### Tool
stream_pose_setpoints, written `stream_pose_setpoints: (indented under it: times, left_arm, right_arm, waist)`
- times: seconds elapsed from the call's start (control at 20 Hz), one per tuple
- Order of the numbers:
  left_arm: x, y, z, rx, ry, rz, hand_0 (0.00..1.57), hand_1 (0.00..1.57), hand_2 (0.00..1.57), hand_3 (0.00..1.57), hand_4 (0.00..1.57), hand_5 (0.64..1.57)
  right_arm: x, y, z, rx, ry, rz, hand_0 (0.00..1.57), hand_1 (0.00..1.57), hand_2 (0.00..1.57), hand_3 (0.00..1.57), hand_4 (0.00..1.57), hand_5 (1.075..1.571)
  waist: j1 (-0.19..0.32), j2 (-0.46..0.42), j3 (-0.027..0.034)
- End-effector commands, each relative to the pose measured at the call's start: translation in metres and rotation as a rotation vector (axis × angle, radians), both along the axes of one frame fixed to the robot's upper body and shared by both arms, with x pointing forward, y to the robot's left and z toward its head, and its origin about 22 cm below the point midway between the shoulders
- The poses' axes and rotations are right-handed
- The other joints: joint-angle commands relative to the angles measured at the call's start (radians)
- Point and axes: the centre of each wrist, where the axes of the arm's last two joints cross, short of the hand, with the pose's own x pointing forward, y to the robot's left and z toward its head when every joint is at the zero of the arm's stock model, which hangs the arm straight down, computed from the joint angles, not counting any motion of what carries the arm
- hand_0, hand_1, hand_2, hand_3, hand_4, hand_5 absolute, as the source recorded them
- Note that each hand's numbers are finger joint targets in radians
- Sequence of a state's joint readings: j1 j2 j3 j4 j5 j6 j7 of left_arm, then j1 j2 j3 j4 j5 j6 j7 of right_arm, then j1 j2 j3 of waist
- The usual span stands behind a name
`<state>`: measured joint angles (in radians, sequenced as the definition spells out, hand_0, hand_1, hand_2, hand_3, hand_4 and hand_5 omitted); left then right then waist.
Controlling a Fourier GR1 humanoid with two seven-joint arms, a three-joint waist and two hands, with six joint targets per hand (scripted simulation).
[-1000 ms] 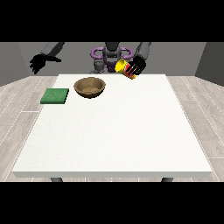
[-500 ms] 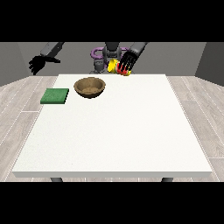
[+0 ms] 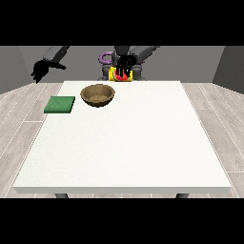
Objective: Pick the cup and pour the ball into the bowl, then pick the bowl and place it on the pad
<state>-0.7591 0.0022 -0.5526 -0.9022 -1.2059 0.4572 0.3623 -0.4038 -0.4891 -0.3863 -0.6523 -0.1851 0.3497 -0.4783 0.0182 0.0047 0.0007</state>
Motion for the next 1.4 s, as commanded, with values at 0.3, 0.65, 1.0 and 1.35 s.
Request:
stream_pose_setpoints:
  times: [0.3, 0.65, 1.0, 1.35]
  left_arm:
    - [-0.017, -0.029, 0.005, 0.243, -0.143, -0.045, 0.0, 0.0, 1.57, 1.57, 0.88, 1.556]
    - [-0.012, -0.028, 0.003, 0.493, -0.079, -0.103, 0.0, 0.0, 1.57, 1.57, 1.25, 1.395]
    - [-0.008, -0.061, 0.051, 0.738, -0.232, -0.098, 1.56, 1.56, 1.57, 1.57, 1.2, 1.451]
    - [0.002, -0.039, 0.049, 0.755, -0.165, -0.09, 1.5, 1.5, 1.57, 1.57, 1.21, 1.457]
  right_arm:
    - [0.05, 0.03, 0.037, 0.012, -0.107, 0.057, 0.0, 0.0, 0.0, 0.22, 0.0, 1.527]
    - [0.034, 0.038, 0.006, 0.023, -0.037, 0.074, 0.0, 0.0, 0.0, 0.16, 0.0, 1.516]
    - [0.027, 0.019, 0.008, 0.026, -0.034, 0.057, 0.0, 0.0, 0.0, 0.2, 0.0, 1.515]
    - [0.03, 0.041, -0.002, 0.033, 0.023, 0.064, 0.0, 0.0, 0.0, 0.26, 0.0, 1.528]
  waist:
    - [-0.047, 0.111, 0.0]
    - [-0.059, 0.057, -0.0002]
    - [-0.043, 0.037, 0.0004]
    - [-0.048, -0.013, -0.0008]
